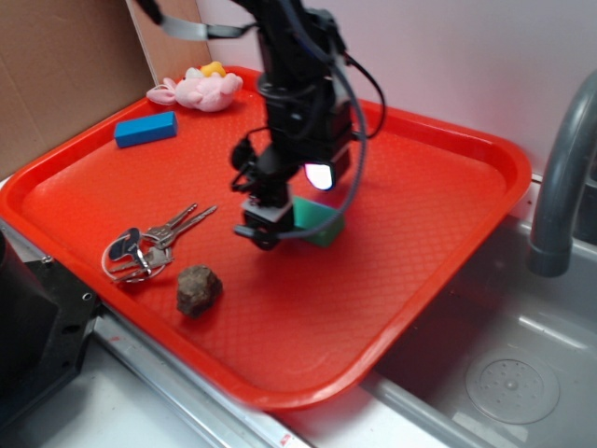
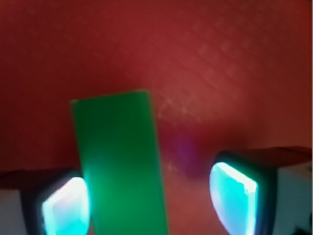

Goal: Grab the green block.

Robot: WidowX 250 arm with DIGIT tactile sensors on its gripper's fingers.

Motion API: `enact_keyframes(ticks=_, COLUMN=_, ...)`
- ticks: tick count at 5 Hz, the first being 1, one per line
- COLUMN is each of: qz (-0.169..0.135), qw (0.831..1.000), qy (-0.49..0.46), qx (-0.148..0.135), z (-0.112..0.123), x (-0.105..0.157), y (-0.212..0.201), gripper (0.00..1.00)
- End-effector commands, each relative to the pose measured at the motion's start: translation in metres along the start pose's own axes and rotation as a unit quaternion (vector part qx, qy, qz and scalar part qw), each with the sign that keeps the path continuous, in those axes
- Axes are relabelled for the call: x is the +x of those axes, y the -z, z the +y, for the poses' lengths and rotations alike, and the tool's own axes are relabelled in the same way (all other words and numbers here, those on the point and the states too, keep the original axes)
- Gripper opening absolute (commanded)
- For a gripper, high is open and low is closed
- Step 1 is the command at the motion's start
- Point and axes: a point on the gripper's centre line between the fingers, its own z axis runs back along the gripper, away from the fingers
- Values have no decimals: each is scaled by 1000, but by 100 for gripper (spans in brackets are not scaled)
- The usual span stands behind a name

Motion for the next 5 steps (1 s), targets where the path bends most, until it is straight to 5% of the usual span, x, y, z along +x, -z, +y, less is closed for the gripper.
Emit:
enact_keyframes(ticks=1, qz=-9, qw=1000, qy=7, qx=5, z=-8, x=4, y=-9, gripper=0)
enact_keyframes(ticks=2, qz=-9, qw=1000, qy=-10, qx=3, z=-10, x=-5, y=-21, gripper=0)
enact_keyframes(ticks=3, qz=-22, qw=992, qy=-127, qx=-2, z=4, x=-42, y=-53, gripper=0)
enact_keyframes(ticks=5, qz=-28, qw=929, qy=-369, qx=-19, z=18, x=-142, y=-112, gripper=0)
